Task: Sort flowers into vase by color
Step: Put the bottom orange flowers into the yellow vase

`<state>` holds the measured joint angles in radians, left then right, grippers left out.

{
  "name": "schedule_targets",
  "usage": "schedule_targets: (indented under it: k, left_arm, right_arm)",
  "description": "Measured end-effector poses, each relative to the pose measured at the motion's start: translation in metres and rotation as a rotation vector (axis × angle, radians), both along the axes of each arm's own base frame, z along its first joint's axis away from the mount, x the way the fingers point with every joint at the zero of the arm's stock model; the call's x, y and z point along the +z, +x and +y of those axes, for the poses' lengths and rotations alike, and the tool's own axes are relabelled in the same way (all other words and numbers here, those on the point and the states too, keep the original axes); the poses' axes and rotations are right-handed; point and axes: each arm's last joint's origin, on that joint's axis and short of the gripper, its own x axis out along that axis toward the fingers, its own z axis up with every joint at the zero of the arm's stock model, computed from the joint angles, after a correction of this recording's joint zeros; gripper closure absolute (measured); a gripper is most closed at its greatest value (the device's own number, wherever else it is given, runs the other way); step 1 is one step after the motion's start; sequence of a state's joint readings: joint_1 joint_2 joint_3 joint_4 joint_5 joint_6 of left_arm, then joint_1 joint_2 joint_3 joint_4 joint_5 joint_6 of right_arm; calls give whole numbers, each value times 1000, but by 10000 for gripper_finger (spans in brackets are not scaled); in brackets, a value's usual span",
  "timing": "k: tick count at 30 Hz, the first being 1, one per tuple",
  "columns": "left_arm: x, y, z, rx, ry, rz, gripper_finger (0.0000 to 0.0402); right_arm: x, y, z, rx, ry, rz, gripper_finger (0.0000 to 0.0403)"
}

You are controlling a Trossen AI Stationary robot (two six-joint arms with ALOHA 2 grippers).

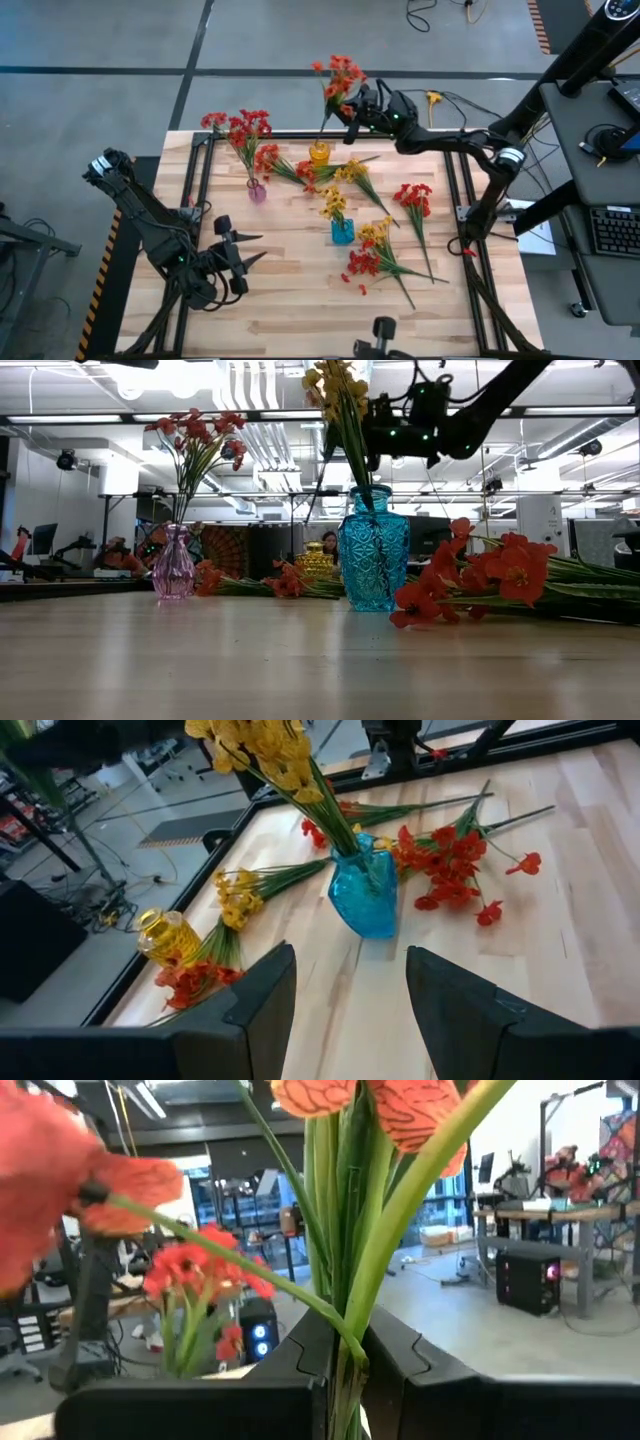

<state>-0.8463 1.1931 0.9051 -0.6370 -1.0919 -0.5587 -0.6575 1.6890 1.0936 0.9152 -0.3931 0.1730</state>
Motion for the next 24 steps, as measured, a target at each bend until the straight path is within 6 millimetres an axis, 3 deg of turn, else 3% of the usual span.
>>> schedule_targets:
  k: [6, 13, 24]
  left_arm:
    - [-1, 0, 1, 0, 7, 6, 228]
    - [-1, -1, 1, 0, 10, 10, 228]
    - [-1, -1, 1, 0, 10, 10, 228]
  right_arm:
    - [7, 7, -5, -5, -18, 7, 380]
    - [1, 9, -7, -21, -30, 177, 380]
    - [0, 8, -7, -33, -38, 180, 380]
